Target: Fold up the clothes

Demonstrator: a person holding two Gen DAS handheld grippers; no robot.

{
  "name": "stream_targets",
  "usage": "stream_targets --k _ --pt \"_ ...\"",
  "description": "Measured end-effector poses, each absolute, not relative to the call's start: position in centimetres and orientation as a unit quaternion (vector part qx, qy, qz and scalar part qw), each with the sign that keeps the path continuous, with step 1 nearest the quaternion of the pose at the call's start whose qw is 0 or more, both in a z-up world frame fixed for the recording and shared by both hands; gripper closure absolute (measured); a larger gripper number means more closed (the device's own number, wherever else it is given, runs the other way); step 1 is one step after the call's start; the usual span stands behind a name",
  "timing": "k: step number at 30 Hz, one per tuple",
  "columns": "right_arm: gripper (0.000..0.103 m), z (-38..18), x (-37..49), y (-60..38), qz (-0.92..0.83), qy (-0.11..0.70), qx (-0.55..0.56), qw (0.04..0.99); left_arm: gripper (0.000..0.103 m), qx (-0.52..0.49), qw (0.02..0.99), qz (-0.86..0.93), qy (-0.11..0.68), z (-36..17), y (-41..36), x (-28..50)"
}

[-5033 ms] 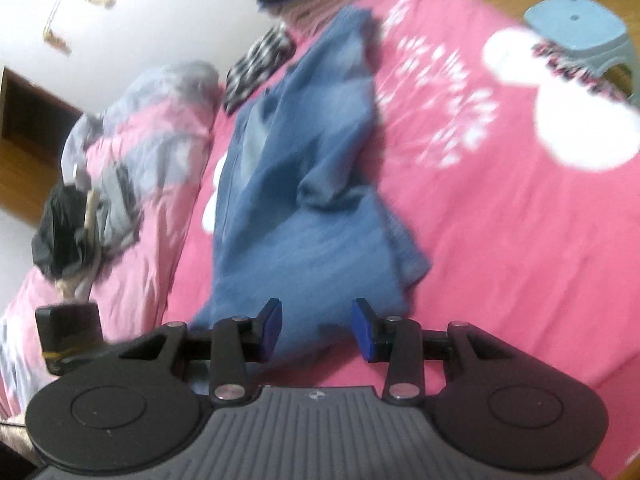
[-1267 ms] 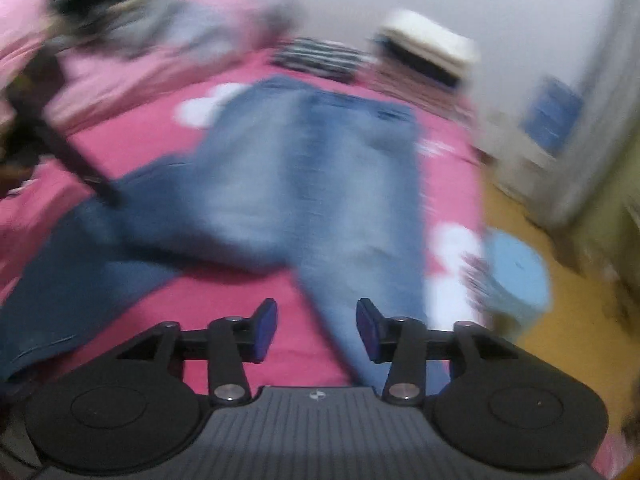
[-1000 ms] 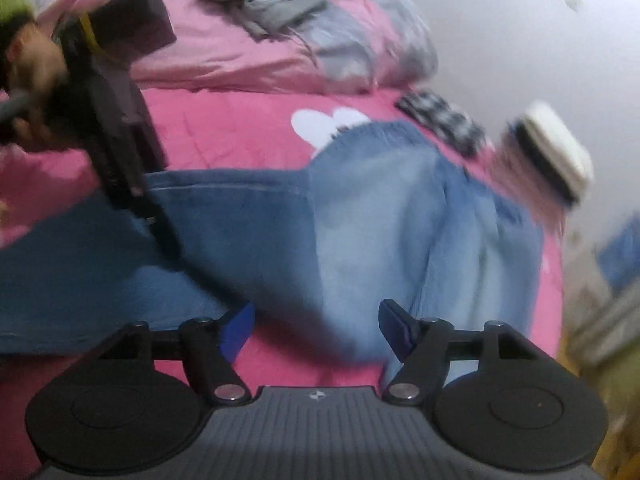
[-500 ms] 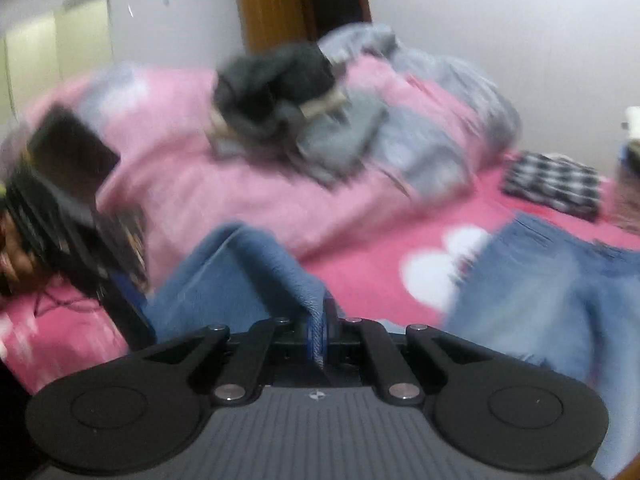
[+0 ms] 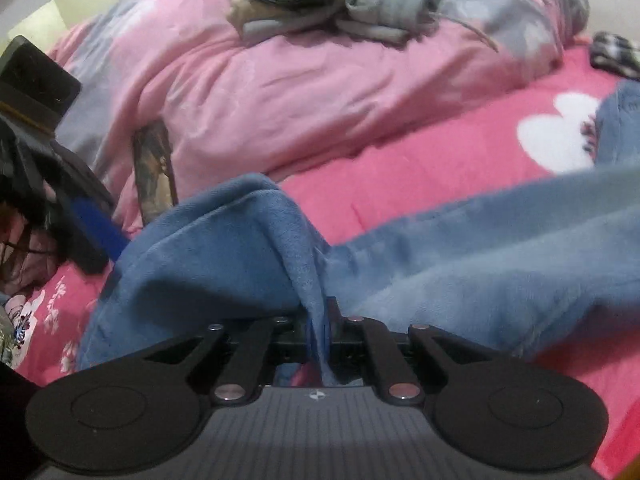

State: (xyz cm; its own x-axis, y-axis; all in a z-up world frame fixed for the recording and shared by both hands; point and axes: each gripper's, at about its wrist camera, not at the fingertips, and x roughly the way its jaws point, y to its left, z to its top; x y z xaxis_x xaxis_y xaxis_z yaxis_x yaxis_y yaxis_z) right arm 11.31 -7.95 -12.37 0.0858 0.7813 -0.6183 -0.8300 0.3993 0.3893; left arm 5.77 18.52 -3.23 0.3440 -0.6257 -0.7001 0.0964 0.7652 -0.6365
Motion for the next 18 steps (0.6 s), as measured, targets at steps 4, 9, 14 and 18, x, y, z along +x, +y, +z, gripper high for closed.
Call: stream_targets --k 4,9,14,18 --pt "0.046 -10.9 10.7 -9.8 0.544 0.397 -0.014 0.739 0.066 -0.268 0.805 -0.211 0.485 -0.3 20.2 6.7" --pt "0.027 -8.0 10.1 -14.2 0.513 0.373 0.023 0.773 0.065 -0.255 0.824 -0.233 0.450 2.7 17.2 13.1" --pt "0.023 -5.7 11.7 -21.5 0.443 0.363 0.129 0.809 0.064 -0.209 0.833 -0.274 0.433 1.7 9.4 20.8" --pt "0.023 -3.9 14.1 -28.9 0.338 0.345 0.164 0.860 0.064 -0.150 0.843 -0.274 0.439 -2.4 2.2 25.6"
